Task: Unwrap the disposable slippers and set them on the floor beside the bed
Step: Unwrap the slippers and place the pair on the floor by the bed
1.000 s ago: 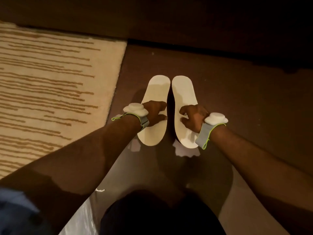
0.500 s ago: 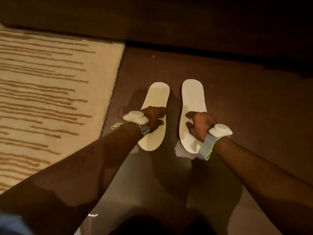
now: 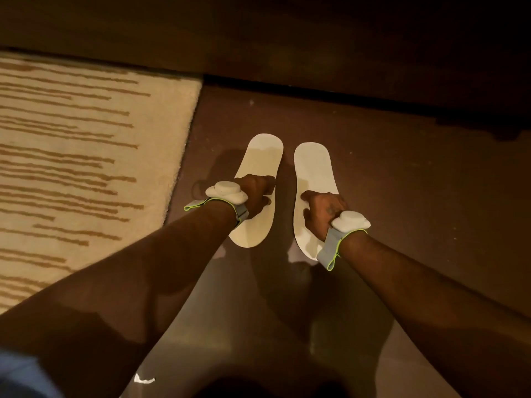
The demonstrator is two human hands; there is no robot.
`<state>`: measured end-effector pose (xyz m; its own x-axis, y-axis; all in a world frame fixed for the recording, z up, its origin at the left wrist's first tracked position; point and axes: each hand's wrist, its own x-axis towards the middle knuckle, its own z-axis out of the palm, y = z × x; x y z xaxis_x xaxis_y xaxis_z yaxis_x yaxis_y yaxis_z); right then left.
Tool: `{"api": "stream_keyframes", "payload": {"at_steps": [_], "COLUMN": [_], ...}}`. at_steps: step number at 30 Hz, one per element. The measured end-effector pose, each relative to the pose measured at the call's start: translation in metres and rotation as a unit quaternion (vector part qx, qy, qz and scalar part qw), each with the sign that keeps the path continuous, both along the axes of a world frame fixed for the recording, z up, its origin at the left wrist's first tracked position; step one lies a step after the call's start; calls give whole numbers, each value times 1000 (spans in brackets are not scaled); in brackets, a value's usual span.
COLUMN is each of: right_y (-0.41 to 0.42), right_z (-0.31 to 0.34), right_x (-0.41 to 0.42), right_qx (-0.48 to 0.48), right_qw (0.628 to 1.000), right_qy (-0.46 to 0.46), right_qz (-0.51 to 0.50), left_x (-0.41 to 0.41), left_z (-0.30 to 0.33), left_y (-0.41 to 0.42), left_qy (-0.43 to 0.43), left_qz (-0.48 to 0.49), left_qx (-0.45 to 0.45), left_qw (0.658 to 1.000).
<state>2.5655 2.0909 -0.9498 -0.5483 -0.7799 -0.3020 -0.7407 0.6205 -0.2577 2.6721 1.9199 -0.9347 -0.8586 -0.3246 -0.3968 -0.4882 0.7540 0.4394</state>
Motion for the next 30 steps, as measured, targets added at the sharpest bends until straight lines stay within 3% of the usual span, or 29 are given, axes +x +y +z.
{"api": "stream_keyframes", "payload": {"at_steps": [19,30], "right_y": [-10,-11], "right_z": [-1,6], "right_x": [-3,-3], "right_qx": [17,77], "right_qw": [1000,997], "right_qy": [5,17], "right_qz": [-24,-28], "left_x": [0,7], "left_z": [-1,7], "left_y": [-2,3], "left_qy": [-21,-49], "left_qz": [20,-5], "left_qx": [-9,-51], "left_qw": [1000,997]}}
